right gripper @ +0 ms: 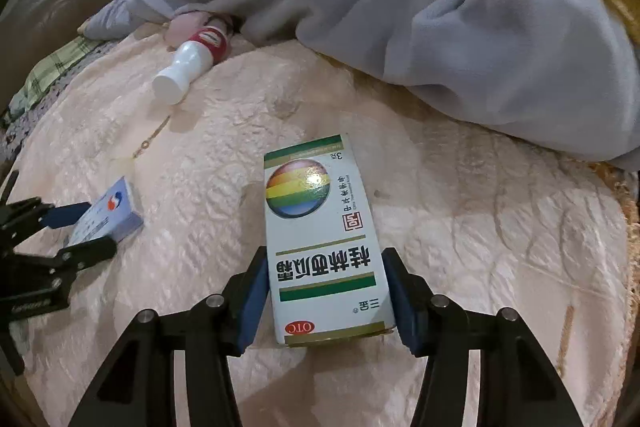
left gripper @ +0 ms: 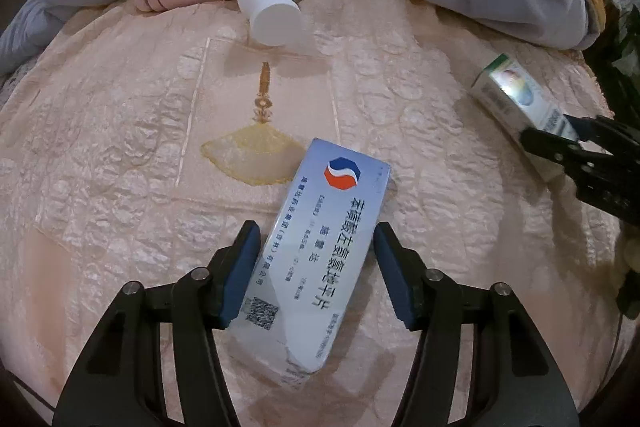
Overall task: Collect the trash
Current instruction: 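Grasp the blue-white medicine box with the left tool while the right grasps the rainbow box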
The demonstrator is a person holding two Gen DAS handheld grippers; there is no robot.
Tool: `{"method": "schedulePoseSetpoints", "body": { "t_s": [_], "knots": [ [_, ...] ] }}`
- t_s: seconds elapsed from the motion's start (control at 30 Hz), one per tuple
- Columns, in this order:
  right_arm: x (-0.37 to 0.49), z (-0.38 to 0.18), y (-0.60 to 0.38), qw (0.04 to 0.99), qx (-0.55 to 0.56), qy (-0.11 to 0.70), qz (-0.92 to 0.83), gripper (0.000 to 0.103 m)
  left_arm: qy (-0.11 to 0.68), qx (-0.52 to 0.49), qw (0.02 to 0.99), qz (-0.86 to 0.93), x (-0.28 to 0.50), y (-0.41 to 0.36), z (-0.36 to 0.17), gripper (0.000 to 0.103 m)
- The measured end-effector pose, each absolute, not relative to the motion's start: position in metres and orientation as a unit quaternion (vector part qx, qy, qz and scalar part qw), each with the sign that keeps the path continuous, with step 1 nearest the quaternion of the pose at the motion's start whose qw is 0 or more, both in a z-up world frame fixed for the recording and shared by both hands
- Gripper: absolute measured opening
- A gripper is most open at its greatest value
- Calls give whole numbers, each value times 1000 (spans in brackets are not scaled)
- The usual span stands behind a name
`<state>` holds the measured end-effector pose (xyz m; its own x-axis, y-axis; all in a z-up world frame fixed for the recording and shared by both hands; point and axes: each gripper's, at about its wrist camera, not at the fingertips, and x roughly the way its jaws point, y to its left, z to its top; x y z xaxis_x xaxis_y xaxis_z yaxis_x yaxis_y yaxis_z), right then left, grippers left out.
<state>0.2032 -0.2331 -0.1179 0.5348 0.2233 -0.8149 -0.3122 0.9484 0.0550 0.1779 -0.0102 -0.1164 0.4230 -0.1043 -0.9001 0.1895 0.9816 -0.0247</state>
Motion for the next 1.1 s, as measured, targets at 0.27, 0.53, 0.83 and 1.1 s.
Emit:
{"method": "schedulePoseSetpoints", "body": {
  "t_s": [0.27, 0.53, 0.83, 1.1],
  "knots": [
    [142, -98, -243, 881, -27, 442, 166, 53, 517, 40, 849, -100, 146, -21, -107, 47],
    [82, -99, -252, 872, -11, 462, 165, 53, 513, 32, 850, -117, 112, -28, -94, 46],
    [72, -118, -246, 851, 1, 501, 160, 67, 533, 45, 838, -110, 104, -40, -106, 47],
    [84, -123, -239, 861, -3, 484, 157, 67, 537, 34, 837, -100, 119, -40, -113, 47]
  ]
}}
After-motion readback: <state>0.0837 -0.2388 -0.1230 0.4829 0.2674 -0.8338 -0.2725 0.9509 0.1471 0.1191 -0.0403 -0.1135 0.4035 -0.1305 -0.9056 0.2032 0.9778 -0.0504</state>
